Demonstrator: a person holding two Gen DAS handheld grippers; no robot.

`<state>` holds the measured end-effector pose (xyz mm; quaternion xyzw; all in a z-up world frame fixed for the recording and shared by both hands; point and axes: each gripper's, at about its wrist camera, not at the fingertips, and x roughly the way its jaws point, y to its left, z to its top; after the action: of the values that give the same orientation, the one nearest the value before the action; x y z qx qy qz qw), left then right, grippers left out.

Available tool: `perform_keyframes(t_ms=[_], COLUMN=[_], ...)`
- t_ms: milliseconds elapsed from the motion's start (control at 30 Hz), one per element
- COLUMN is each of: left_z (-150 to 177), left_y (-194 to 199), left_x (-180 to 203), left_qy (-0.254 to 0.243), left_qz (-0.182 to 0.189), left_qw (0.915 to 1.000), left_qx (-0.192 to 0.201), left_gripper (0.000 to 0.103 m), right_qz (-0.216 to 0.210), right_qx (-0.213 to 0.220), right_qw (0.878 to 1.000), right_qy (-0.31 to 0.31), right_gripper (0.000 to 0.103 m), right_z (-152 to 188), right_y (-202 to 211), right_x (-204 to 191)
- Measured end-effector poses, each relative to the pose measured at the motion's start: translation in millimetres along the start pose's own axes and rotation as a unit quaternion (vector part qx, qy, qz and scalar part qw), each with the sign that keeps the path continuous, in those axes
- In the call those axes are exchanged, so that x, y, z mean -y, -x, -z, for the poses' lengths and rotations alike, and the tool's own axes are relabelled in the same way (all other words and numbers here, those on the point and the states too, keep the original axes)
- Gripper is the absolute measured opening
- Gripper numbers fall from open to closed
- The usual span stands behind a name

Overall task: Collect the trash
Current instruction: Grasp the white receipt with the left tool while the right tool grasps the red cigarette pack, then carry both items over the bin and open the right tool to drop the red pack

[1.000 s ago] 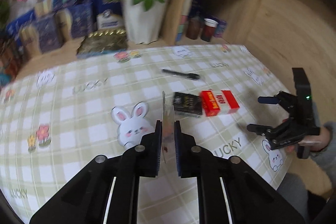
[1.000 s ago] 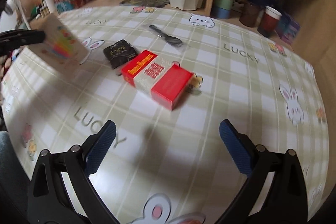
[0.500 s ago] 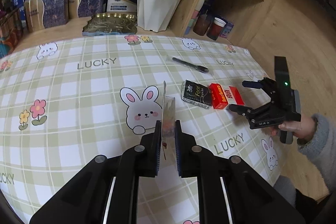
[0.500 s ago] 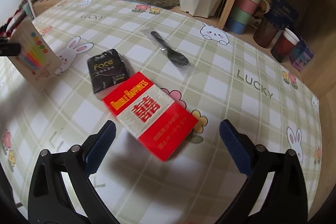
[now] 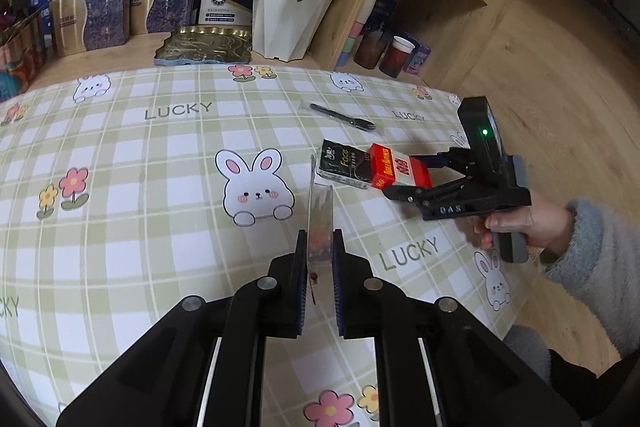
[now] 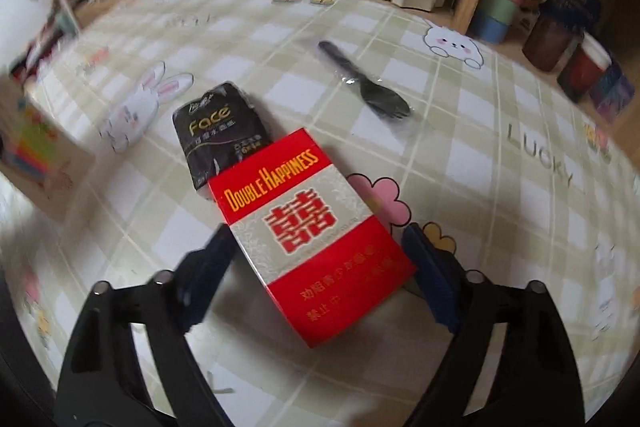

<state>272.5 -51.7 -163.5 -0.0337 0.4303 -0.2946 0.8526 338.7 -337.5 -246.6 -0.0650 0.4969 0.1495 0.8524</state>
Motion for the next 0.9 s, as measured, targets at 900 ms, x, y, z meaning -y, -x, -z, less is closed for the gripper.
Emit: perform_keyframes(t_ms=[900], left_z=[94], left_y=[120], left_x=[34], left_qy=[0.040], left_qz=[-0.012], left_qw=[0.9978], left_qx=[0.051], left_gripper=[0.011], right_qz=[-0.105], right_qx=[0.143], right_qw=[0.978], right_qy=[-0.113], right_gripper=[0.064], right_z=[117], right_y=[140], right_x=[-101])
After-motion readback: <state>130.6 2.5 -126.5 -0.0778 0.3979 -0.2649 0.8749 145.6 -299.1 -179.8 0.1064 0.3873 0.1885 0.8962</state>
